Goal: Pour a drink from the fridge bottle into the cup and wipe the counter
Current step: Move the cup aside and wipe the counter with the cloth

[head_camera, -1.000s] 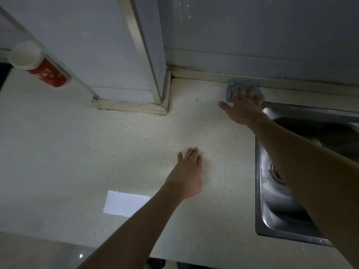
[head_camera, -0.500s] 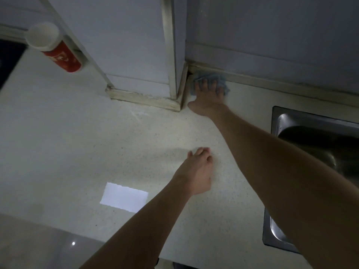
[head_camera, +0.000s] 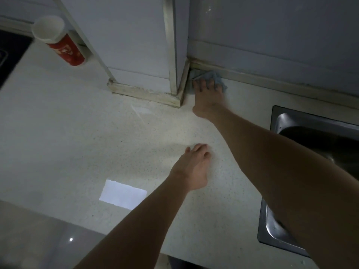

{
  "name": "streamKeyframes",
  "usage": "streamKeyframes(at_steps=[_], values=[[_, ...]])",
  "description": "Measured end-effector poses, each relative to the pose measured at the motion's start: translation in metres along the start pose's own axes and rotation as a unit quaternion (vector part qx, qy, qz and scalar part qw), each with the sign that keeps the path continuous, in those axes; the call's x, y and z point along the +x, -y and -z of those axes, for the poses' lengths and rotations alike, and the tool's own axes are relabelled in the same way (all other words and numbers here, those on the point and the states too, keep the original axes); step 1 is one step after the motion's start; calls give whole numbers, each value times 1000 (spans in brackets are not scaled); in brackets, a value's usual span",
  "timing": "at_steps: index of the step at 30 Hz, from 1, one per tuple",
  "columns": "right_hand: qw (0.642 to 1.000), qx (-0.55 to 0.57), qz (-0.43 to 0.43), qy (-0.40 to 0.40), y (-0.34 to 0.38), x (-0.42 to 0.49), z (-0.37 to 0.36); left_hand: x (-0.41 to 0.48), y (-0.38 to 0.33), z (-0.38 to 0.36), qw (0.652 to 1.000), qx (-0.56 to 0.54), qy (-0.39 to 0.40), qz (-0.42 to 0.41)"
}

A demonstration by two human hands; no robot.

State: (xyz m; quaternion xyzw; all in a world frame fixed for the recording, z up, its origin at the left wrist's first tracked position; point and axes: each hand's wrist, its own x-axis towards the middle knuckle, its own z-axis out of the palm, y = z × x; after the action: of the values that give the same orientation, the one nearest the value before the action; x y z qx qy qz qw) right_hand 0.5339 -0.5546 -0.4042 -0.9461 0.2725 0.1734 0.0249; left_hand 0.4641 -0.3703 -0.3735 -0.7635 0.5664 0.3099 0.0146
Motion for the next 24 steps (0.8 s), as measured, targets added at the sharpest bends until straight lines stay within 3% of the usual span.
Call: streamKeyframes(at_steps=[11, 24], values=[[986, 23, -159, 48, -140, -85, -31, -6, -3, 6, 1000, -13, 19, 3], [967, 91, -230, 59, -130, -65, -33, -3, 1, -2, 1000, -8, 20, -15]])
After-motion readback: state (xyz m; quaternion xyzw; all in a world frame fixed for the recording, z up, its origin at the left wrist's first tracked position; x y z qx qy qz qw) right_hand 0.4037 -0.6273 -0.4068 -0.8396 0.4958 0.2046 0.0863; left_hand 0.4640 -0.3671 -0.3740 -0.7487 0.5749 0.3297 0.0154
